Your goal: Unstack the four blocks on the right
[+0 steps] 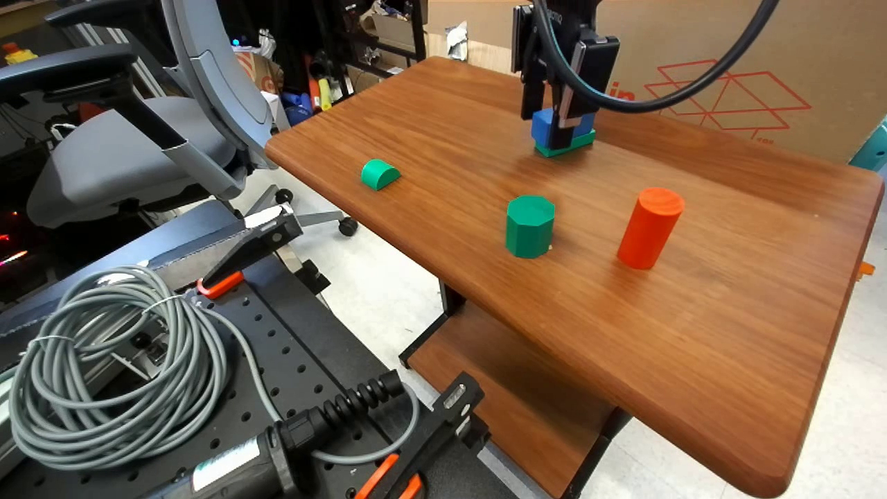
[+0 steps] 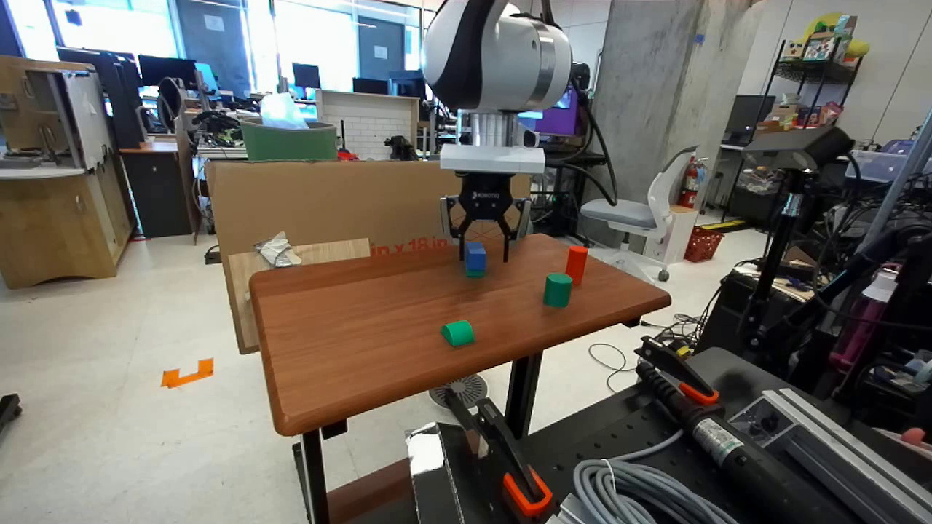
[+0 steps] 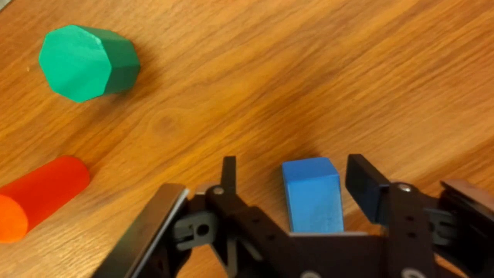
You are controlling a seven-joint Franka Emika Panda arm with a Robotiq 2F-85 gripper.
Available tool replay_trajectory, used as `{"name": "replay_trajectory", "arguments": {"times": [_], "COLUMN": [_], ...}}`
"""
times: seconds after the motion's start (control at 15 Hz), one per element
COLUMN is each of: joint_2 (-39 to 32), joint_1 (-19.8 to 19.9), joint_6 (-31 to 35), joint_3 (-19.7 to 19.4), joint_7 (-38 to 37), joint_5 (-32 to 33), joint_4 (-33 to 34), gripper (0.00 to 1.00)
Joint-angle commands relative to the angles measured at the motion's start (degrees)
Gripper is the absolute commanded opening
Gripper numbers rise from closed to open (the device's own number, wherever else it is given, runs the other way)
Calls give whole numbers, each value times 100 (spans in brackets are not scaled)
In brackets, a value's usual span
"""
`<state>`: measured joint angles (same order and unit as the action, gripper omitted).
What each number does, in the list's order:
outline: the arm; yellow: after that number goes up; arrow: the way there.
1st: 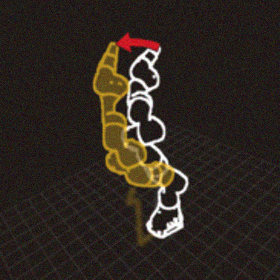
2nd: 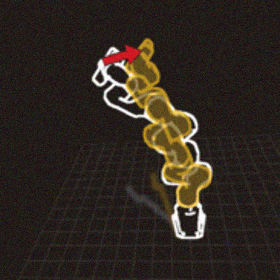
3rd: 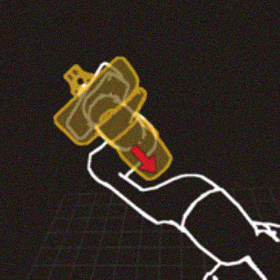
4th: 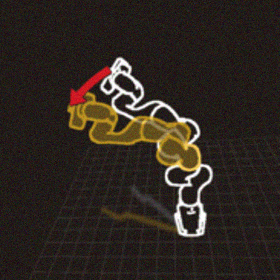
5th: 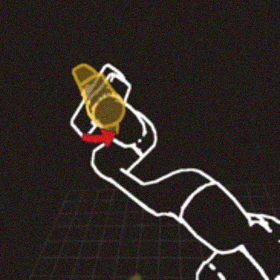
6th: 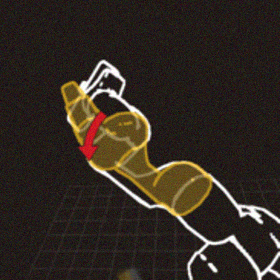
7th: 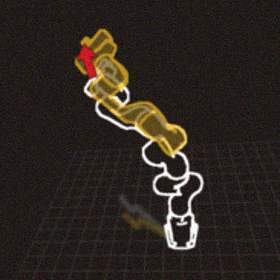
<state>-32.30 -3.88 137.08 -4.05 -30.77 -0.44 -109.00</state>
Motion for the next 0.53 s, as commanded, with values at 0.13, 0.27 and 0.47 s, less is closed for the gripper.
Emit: {"name": "replay_trajectory", "arguments": {"times": [0.13,0.27,0.47], "joint_2": [-177,-161,-78], "joint_1": [9,-6,22], "joint_6": [-12,-23,-59], "joint_3": [9,-8,-9], "joint_7": [371,467,648], "joint_5": [-143,-85,-74], "joint_4": [259,274,240], "gripper": [27,12,11]}}
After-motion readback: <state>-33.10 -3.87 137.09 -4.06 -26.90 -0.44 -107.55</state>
